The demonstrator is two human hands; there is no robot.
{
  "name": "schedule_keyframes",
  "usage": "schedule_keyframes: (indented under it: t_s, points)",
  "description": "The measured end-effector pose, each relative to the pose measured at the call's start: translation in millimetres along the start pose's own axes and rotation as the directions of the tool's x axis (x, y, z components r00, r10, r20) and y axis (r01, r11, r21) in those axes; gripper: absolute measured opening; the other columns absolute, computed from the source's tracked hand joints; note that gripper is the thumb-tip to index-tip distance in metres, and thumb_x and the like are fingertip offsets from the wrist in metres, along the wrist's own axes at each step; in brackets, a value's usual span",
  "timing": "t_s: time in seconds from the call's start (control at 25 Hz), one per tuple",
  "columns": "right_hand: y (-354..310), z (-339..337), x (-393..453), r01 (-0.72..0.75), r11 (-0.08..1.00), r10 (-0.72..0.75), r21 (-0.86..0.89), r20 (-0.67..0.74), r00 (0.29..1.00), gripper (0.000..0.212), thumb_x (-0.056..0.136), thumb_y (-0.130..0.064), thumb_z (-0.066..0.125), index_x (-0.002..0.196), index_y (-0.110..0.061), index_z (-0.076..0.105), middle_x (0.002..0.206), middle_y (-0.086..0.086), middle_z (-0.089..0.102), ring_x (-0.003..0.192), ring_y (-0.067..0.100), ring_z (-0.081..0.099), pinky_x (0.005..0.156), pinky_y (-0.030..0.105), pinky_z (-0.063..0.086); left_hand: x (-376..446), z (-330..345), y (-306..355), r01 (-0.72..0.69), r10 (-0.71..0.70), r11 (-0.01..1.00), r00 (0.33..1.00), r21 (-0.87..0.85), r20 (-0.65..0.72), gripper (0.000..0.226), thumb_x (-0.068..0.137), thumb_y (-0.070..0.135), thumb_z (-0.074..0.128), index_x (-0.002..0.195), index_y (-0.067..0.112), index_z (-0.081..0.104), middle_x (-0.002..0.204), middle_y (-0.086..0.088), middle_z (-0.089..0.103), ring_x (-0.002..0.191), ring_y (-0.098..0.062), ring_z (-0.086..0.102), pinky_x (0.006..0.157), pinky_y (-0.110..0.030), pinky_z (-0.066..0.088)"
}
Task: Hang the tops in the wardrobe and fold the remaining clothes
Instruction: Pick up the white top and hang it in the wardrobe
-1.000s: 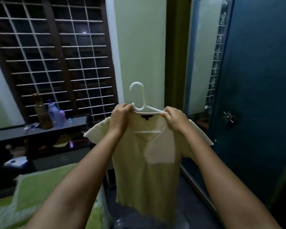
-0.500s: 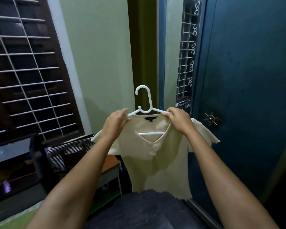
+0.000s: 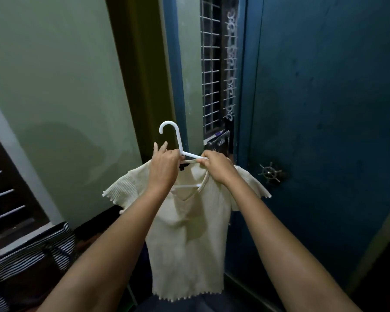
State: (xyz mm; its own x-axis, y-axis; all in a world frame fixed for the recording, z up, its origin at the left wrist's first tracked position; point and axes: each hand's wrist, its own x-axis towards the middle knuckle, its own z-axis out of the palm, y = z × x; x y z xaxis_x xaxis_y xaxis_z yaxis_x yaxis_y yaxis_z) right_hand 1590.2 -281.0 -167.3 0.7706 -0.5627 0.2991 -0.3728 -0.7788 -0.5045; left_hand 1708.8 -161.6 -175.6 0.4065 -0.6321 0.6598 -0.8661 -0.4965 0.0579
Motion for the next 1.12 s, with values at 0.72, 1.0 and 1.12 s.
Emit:
schedule_keyframes:
  t_s: [0.72,1.0,1.12]
  points:
    - [214.1,22.1,48.2,-0.748,0.651,0.64,-0.128,-0.437,0.632,0.047,0.093,-0.043,0.053,0.115,-0.008,0.033,0.103,0.018,0.065,0.089,0.034,0.065,0.054,0.034,0.044,84.4,143.3,30.0,0.081,-0.033,0.975,0.973,-0.206,0.229,0.011,0.095,0.006,0.051,0.104,0.005,0.058,0.099,-0.017,0.062,0.114,-0.04,0.052,0.097,-0.052,0.044]
    - [201.6,13.2,42.1,-0.756,0.583,0.803,0.297,-0.356,0.478,0.045,0.094,-0.038,0.056,0.114,-0.004,0.035,0.111,0.019,0.062,0.102,0.039,0.06,0.067,0.039,0.051,86.2,136.1,14.9,0.153,-0.074,0.945,0.961,-0.29,0.266,0.009,0.095,0.004,0.052,0.097,0.008,0.059,0.103,-0.02,0.062,0.12,-0.039,0.049,0.099,-0.054,0.043]
    - [199.1,12.8,42.6,-0.758,0.542,0.836,0.364,-0.327,0.441,0.045,0.092,-0.038,0.057,0.111,-0.004,0.036,0.112,0.019,0.062,0.101,0.039,0.06,0.074,0.047,0.055,78.0,123.7,-1.2,0.116,-0.03,0.937,0.967,-0.329,0.254,0.008,0.094,0.004,0.053,0.097,0.01,0.058,0.1,-0.015,0.06,0.112,-0.036,0.053,0.094,-0.05,0.048]
